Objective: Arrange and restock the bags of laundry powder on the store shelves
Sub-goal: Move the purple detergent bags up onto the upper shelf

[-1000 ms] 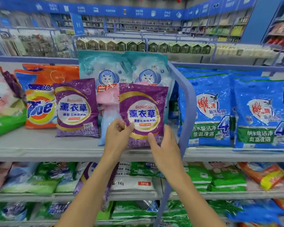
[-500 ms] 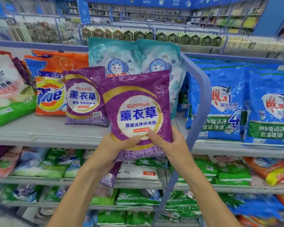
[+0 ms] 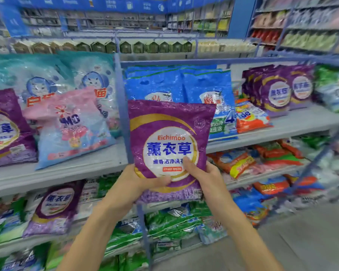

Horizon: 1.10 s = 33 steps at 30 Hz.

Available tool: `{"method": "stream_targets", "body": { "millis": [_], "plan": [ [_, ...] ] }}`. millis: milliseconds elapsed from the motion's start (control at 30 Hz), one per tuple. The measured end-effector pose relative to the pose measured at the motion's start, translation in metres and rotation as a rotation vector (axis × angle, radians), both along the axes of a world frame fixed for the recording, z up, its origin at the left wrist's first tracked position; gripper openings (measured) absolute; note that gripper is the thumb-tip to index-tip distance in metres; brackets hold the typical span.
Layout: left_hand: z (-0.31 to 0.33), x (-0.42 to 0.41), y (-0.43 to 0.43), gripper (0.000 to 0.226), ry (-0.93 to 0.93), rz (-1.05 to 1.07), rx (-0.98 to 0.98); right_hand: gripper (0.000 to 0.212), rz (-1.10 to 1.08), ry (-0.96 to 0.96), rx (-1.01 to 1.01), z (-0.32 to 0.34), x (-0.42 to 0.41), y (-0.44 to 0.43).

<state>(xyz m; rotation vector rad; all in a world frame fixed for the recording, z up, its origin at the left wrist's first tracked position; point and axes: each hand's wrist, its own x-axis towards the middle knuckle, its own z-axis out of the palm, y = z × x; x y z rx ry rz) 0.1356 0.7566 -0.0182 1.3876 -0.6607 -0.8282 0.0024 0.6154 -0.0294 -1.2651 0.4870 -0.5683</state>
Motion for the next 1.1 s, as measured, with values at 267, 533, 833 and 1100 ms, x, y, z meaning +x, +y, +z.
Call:
{"method": "stream_targets", "body": {
  "millis": [267,533,833,1100],
  "plan": [
    [0.011,-0.139,-0.141,0.033,0.179,-0.054,-0.023,0.018,-0.268,-0.070,-0.022,0.013,-0.151,-0.099],
    [0.012,-0.215,-0.249,0.018,0.177,-0.131,-0.019,0.012,-0.432,-0.089,0.040,0.011,-0.247,-0.183],
    [0.012,-0.254,-0.380,0.036,0.200,-0.102,-0.067,0.027,-0.508,-0.050,0.044,0.002,-0.282,-0.302],
    [0.025,-0.255,-0.514,0.022,0.227,-0.056,-0.167,0.029,-0.514,-0.019,0.076,0.024,-0.279,-0.443]
  ]
}}
